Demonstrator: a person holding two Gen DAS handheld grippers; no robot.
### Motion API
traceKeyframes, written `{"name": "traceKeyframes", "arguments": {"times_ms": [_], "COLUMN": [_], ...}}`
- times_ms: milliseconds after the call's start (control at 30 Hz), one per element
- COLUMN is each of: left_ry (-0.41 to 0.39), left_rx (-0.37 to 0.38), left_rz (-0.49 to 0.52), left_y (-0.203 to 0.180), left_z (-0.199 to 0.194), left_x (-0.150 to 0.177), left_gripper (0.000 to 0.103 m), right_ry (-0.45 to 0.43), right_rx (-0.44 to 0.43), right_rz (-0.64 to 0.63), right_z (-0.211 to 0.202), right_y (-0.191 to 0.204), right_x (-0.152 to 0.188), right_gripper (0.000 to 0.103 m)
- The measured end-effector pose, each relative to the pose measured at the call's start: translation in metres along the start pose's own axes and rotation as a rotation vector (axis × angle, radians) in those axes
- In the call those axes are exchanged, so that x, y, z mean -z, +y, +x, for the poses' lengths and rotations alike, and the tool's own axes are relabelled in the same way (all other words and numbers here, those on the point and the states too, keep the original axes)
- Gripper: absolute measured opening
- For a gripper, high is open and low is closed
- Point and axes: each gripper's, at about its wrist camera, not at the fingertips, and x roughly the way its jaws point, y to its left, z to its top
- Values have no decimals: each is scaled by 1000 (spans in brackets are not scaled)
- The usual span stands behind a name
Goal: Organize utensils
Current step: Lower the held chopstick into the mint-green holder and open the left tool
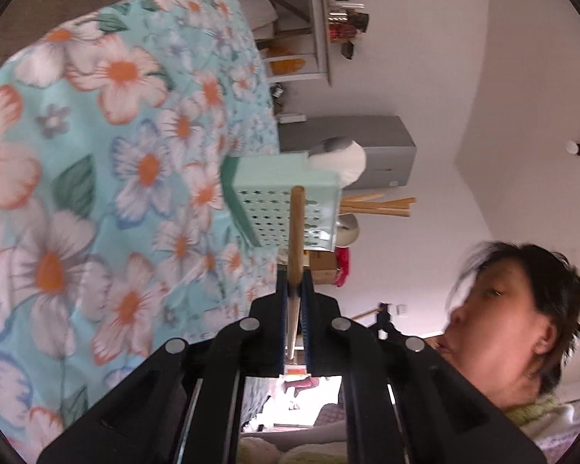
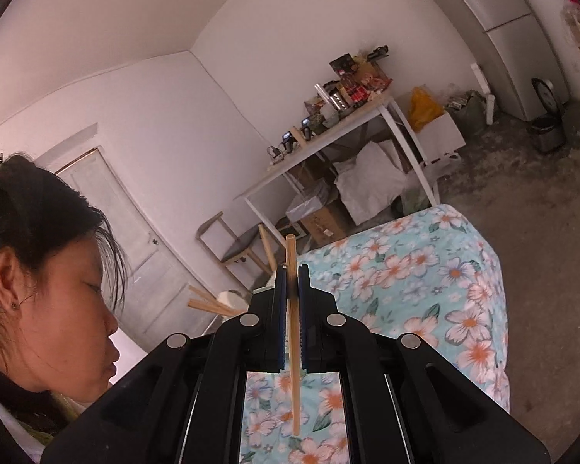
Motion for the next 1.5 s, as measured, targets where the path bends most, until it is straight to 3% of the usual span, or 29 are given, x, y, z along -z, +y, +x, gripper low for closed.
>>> {"name": "traceKeyframes", "arguments": {"times_ms": [267,600,800,1000,1200,1333,1500], "left_ry": [45,14,7,-46,-160,-229,-274], "left_rx": [-1,43,94,115,-81,-282,-403], "left_rz": [30,110,307,616,919,1082,1154], "left_y": [-8,-38,-105,-208,-282,-291,-278], "left_z": [14,-1,10,32,72,104,135], "left_x": [0,11,0,-11,-6,7,13], "left_gripper": [5,5,5,6,6,6,6], "right_ry": [-11,-73,-108,-99,-82,-82,-87], "right_rx": [17,-12,-36,-76,-120,-138,-138], "right_rz": [54,23,0,-10,-13,-13,-20], "right_z": [-5,-34,-40,-31,-23,-26,-33], "right_y": [-16,6,22,35,47,52,53], "right_x": [9,7,9,14,23,26,28], "right_gripper": [4,4,4,4,4,4,4]}}
